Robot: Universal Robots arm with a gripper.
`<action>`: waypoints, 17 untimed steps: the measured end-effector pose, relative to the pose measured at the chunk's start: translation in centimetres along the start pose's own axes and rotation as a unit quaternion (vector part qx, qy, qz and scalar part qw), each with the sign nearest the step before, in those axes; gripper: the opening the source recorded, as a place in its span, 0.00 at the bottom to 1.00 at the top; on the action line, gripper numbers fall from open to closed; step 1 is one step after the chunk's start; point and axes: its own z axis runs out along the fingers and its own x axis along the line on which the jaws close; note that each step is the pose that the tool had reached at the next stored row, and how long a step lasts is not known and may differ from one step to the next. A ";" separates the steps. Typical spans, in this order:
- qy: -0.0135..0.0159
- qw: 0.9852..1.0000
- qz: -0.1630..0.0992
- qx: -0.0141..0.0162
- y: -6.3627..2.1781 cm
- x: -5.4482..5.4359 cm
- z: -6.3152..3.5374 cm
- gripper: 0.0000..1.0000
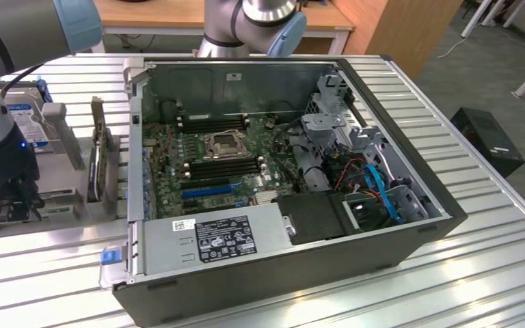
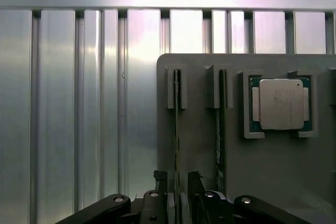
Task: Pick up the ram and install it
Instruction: 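Pick up the ram and move it above insertion slot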
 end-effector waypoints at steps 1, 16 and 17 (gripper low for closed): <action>0.000 1.000 0.000 0.000 0.00 0.0 0.01 0.30; 0.000 1.000 0.000 0.000 0.00 0.0 0.02 0.21; 0.000 1.000 0.000 0.000 0.00 0.0 0.02 0.20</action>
